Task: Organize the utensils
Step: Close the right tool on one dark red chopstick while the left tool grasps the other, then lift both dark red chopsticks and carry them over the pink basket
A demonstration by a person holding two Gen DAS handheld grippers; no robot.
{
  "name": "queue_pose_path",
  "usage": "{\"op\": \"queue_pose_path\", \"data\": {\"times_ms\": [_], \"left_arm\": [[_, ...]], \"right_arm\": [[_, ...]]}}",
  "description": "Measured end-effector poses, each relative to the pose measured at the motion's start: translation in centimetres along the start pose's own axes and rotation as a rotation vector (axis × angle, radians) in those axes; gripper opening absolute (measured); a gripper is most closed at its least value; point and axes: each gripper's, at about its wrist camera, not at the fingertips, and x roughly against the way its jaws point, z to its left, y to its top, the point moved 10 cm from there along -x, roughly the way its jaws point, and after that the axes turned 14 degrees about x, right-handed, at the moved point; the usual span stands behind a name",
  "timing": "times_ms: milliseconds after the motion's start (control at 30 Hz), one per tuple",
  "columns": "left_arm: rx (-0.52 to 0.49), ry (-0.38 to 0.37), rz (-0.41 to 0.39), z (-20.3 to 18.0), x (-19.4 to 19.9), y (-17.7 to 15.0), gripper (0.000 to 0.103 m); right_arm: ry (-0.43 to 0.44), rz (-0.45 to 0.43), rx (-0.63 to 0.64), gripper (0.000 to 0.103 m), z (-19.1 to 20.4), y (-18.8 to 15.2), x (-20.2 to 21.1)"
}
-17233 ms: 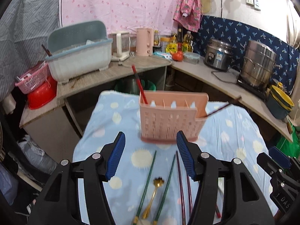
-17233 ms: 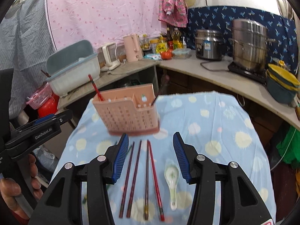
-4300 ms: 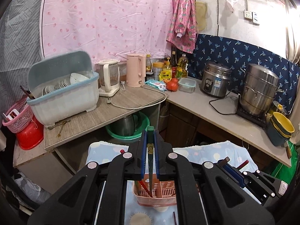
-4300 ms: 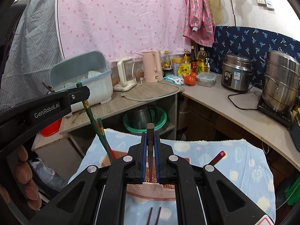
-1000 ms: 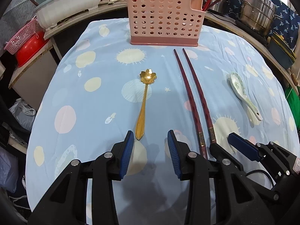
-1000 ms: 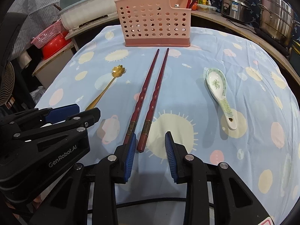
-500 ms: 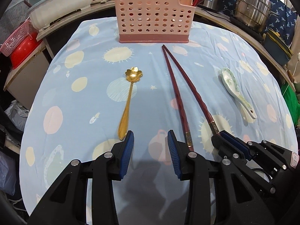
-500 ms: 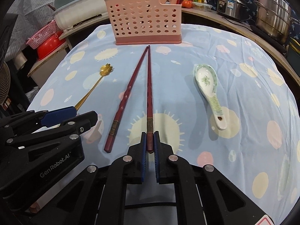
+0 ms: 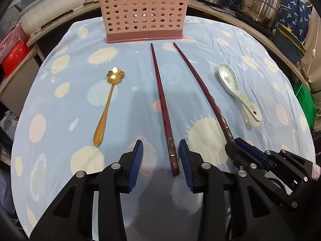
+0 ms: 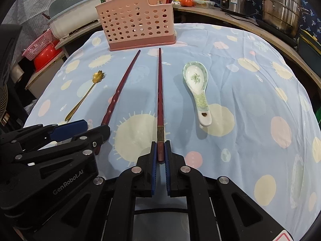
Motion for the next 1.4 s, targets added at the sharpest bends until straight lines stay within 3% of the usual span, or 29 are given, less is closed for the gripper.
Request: {"op": "queue_pose_path", "data": {"times_ms": [500,733,1033,1400], "left_arm": [[-0.018,0.012,-0.03,0.1,0.0,-0.2,0.036],[-0.024,0.008,-0.029,0.2,0.2,-0.3,0.008],[-0.013,-0.007,-0.025,0.3,1.2,-0.4,0.007],[0.021,-0.041,-0.101,0.4,5.3,1.9,0.007]], "right_arm": [[0.003,-0.001,-0.009,0.007,-0.3,-0.2,0.1],[0.003,-0.005,-0.006,0.007,-0.3,-0.2,0.3],[0.005,-0.031,-0.006,0.007,-0.1,0.2,1.6],[0.003,-0.117,-0.016,0.007,-0.5,2.6,5.5]]}}
